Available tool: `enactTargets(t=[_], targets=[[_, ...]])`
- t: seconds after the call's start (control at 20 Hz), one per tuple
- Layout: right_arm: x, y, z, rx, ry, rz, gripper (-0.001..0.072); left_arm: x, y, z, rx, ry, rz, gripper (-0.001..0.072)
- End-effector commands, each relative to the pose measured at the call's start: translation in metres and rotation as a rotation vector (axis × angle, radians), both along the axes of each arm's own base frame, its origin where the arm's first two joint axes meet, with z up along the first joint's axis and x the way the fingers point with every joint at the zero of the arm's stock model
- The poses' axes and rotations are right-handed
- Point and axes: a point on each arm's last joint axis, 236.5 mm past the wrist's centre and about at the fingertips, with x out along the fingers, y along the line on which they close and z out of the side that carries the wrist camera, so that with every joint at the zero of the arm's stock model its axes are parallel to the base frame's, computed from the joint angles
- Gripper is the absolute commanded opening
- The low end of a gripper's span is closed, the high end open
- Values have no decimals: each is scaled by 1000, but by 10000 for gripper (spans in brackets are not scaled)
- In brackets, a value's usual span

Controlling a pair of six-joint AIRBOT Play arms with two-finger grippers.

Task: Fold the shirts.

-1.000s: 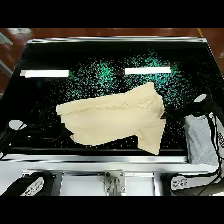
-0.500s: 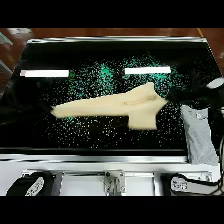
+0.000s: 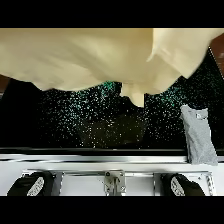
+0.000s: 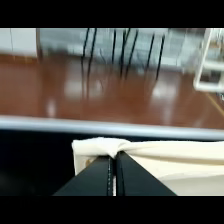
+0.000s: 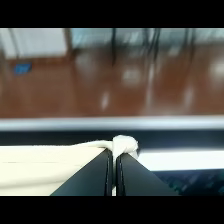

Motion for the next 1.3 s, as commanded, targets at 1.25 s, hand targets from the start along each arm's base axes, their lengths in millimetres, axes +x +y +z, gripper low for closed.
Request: enactTargets(t=[1.25], targets=[[87,8,-410,91,1164,65,58,115,39,-399,161,1077,-24,37]])
